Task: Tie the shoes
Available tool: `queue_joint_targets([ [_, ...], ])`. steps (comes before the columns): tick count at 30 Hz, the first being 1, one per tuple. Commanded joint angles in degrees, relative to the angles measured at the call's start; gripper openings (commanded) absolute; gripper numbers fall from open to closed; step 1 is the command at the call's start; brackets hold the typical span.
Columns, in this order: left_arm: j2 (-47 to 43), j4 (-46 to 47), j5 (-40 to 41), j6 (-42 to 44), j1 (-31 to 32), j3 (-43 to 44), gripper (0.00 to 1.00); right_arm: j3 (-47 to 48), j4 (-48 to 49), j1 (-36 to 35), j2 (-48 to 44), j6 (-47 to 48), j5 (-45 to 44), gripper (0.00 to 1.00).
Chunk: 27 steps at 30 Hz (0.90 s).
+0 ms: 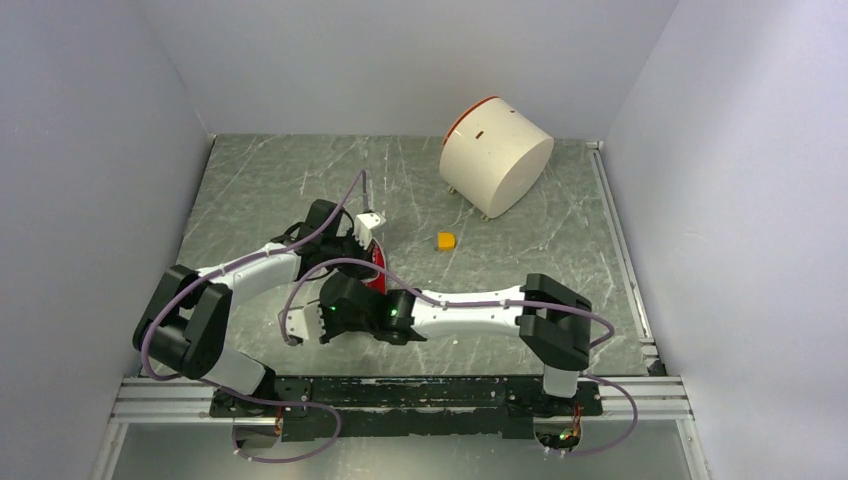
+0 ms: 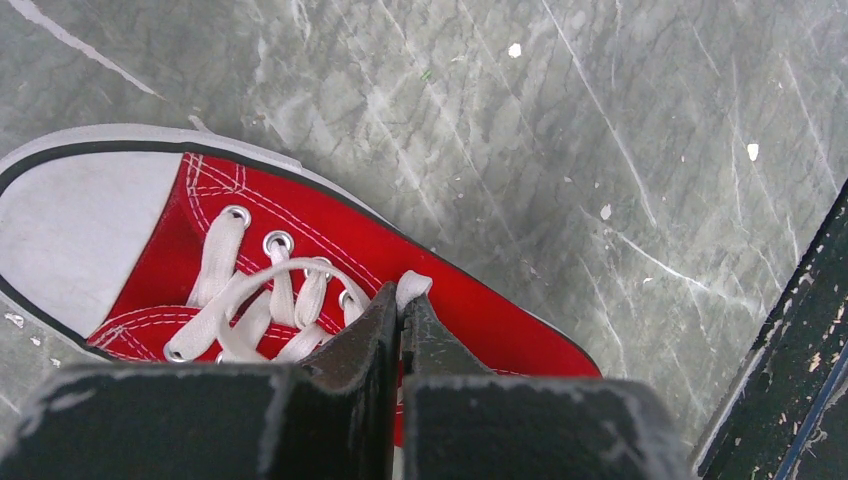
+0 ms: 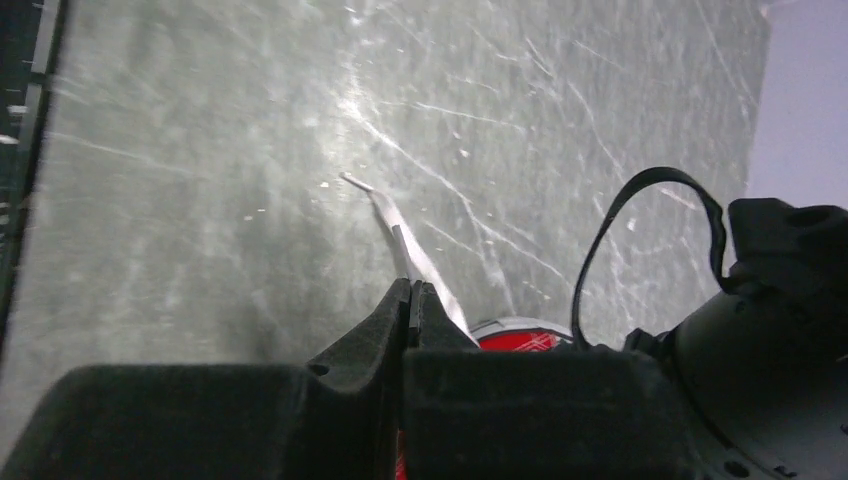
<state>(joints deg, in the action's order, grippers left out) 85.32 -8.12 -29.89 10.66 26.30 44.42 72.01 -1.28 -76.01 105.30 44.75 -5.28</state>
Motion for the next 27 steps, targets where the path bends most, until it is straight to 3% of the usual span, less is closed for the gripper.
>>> queue_joint_targets([
  [1,0.28,0.82,-1.8,-0.02,-0.51,1.06,0.05,-4.57,0.1,0.06,-3.51,-4.58,9.37,0.0],
  [8,-0.12,0.95,-2.42,-0.65,-0.64,1.19,0.05,-12.85,4.33,2.32,-13.2,-15.06,18.03,0.0],
  [11,-1.25,1.11,-2.78,-1.22,-0.79,1.19,0.05,-17.19,5.37,4.78,-17.3,-25.61,18.9,0.0],
  [17,-3.26,-0.1,-3.51,-1.47,-1.56,0.52,0.05,-24.19,6.72,10.97,-26.95,-51.46,11.37,0.0],
  [23,-5.15,-1.48,-2.58,-2.51,-2.11,-0.61,0.05,-31.31,10.23,13.37,-32.48,-60.2,3.62,0.0],
  [27,-5.03,-2.43,-1.71,-2.91,-2.68,-0.68,0.05,-31.66,9.05,15.82,-31.63,-61.75,7.14,0.0],
])
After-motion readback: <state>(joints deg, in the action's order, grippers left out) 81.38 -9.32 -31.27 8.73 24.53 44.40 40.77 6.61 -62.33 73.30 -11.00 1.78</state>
